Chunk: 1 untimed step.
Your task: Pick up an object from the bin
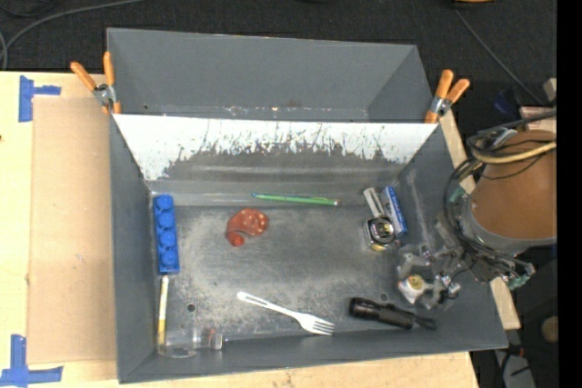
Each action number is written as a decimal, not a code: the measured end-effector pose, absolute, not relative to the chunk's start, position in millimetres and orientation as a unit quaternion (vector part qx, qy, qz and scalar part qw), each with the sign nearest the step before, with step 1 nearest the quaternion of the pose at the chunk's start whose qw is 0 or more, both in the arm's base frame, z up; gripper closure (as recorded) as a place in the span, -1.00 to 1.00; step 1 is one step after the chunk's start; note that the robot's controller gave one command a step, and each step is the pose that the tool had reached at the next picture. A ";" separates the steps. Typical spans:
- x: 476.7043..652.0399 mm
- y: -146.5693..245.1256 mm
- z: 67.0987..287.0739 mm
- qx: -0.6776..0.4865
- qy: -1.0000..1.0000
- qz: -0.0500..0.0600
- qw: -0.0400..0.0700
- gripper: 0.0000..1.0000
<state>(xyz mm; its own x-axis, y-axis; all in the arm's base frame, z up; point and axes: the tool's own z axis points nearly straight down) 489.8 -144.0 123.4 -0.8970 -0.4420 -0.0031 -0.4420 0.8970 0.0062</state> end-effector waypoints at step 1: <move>490.8 -144.4 161.7 -0.226 0.974 0.003 0.002 1.00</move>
Offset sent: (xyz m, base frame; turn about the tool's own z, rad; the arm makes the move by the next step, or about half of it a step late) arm 0.0010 -0.0002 0.0732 0.0009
